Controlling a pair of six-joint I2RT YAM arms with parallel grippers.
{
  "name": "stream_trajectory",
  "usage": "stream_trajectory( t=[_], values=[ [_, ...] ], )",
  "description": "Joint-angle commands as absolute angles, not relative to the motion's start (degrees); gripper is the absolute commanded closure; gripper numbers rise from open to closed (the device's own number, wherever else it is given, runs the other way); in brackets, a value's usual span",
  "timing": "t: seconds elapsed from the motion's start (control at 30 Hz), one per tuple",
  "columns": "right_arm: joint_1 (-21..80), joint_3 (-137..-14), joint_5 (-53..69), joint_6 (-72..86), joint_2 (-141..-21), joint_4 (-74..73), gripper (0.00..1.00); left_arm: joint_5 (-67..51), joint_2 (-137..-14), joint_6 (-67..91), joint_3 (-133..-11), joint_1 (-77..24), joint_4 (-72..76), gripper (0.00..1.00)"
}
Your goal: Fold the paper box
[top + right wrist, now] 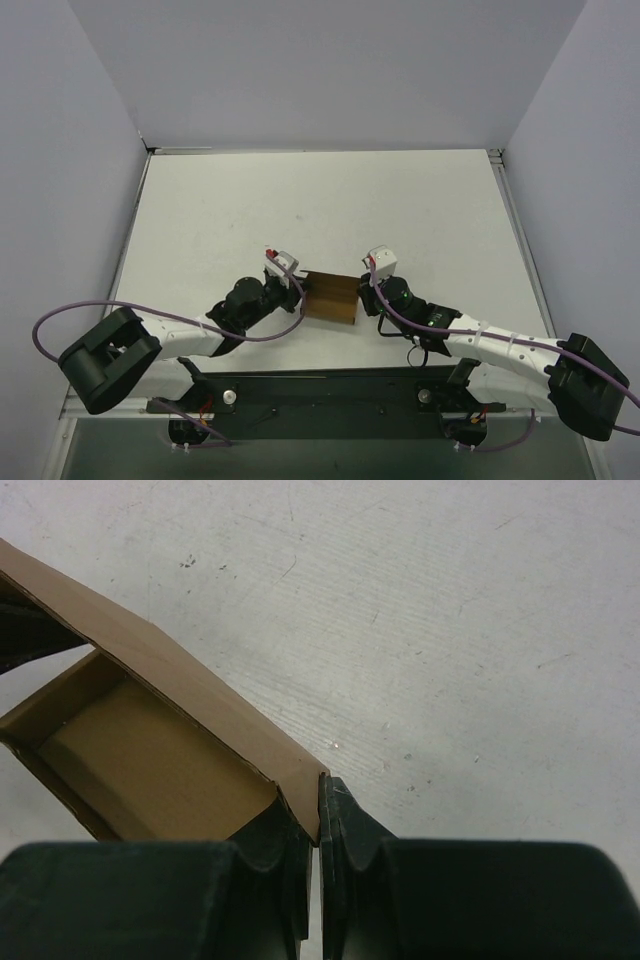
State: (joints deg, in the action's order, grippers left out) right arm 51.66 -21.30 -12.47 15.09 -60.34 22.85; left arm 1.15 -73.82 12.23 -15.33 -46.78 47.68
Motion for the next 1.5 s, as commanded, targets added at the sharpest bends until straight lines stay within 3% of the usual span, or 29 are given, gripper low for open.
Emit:
stream_trajectory(
  t=[0.0,0.07,0.17,0.43,0.7,1.03,1.47],
  values=[
    [51.24,-21.8,-12.48,15.56,-60.64,24.7,1.0,2.19,-75.76,10.9,-18.1,-47.46,51.94,0.85],
    [51.24,-21.8,-12.83,16.17,-61.43,25.31,1.0,2.72,-77.68,10.81,-18.54,-48.07,52.47,0.95],
    [51.33,-22.67,-15.72,17.66,-63.89,25.75,1.0,5.61,-80.94,10.46,-19.33,-50.17,53.78,1.0],
    [53.96,-22.5,-26.27,20.74,-71.79,35.15,1.0,27.13,-94.45,4.84,-17.32,-61.43,71.51,1.0],
    [60.55,-25.92,-36.64,27.39,-72.16,28.23,1.0,32.34,-100.63,7.11,-15.82,-64.86,79.54,1.0],
    [60.29,-28.65,-35.51,41.47,-71.89,19.95,1.0,37.7,-109.68,7.03,-14.77,-70.22,87.8,1.0],
    [59.85,-29.97,-35.77,48.33,-73.21,18.72,1.0,38.15,-112.06,6.68,-16.0,-72.6,87.37,1.0]
  ],
)
